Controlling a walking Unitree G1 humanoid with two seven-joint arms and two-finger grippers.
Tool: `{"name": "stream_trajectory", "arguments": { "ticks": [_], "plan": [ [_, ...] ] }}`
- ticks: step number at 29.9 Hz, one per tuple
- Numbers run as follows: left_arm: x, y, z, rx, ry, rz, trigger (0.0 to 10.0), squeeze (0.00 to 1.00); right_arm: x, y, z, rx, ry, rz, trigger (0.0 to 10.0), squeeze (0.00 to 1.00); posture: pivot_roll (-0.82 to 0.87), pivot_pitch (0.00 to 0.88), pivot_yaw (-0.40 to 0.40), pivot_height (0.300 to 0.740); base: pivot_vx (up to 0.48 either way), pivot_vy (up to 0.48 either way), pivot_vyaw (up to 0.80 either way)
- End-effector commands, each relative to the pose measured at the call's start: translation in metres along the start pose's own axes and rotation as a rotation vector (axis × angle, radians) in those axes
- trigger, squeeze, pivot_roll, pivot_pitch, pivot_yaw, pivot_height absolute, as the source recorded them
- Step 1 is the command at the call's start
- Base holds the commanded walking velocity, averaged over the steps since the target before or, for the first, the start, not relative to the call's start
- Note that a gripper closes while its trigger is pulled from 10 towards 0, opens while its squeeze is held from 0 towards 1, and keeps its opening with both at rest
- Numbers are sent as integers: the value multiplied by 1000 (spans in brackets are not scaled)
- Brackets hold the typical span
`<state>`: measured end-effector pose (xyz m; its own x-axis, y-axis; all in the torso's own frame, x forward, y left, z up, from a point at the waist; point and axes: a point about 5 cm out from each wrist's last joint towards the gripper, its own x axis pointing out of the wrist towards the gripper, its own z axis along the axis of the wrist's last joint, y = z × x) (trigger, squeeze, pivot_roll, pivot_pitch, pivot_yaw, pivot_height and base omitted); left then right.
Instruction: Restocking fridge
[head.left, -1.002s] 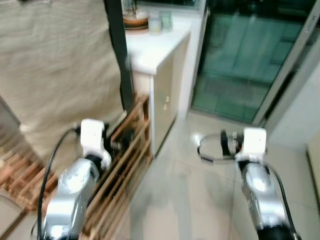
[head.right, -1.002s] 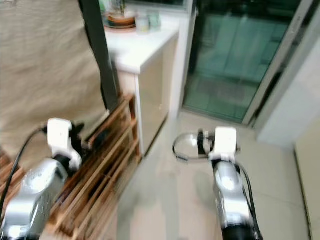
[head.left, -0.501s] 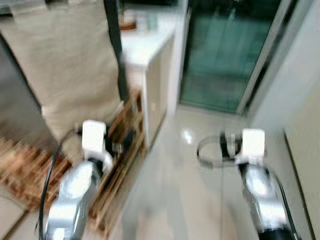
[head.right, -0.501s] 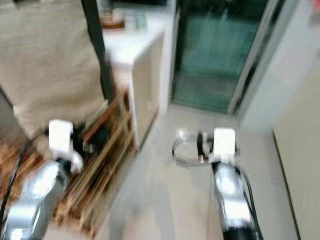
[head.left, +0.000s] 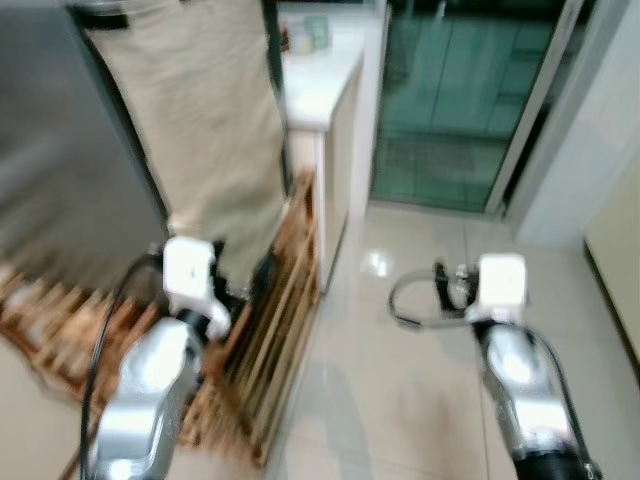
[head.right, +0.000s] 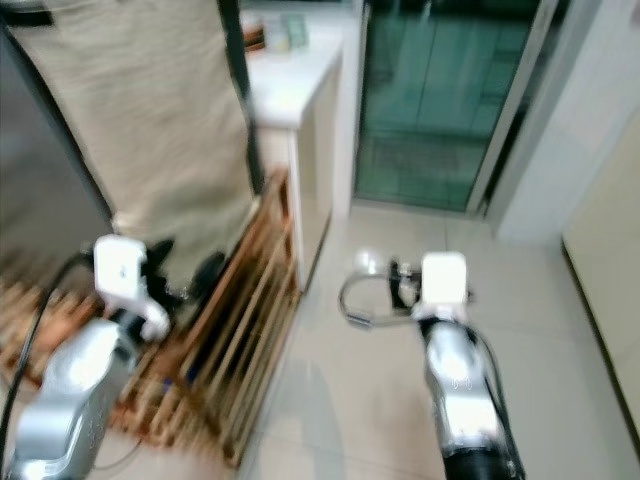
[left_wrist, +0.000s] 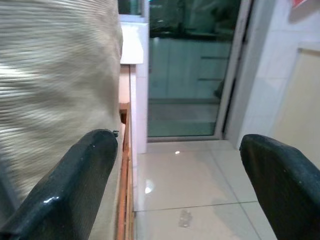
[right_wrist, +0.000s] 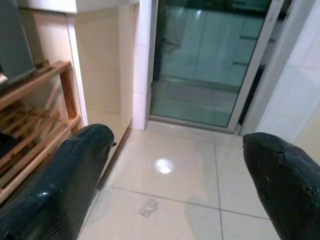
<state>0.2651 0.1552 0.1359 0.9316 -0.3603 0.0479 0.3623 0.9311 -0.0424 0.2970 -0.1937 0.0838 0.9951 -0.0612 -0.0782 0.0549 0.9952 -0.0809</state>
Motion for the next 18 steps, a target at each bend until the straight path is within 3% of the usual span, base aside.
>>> {"name": "stream_trajectory", "arguments": {
  "ticks": [1,6,9,13,14,18],
  "plan": [
    [-2,2,4,6,-11,-3,10000,0,1,5,3,7,-14,21,10000,0,-42,0,20,728,0,0,0],
    [-4,4,3,6,-5,7,10000,0,0,6,2,6,-12,27,10000,0,-42,0,20,728,0,0,0],
    [0,15,6,21,2,98,10000,0,2,4,7,9,-22,23,10000,0,-46,0,22,728,0,0,0],
    [21,24,25,26,-31,193,10000,0,6,3,15,30,-38,5,10000,0,-45,0,21,728,0,0,0],
    [21,24,25,26,-31,193,10000,0,6,3,15,30,-38,5,10000,0,-45,0,21,728,0,0,0],
    [45,27,34,37,-35,234,10000,0,7,7,12,31,-30,16,10000,0,-55,0,28,728,0,0,0]
  ]
}}
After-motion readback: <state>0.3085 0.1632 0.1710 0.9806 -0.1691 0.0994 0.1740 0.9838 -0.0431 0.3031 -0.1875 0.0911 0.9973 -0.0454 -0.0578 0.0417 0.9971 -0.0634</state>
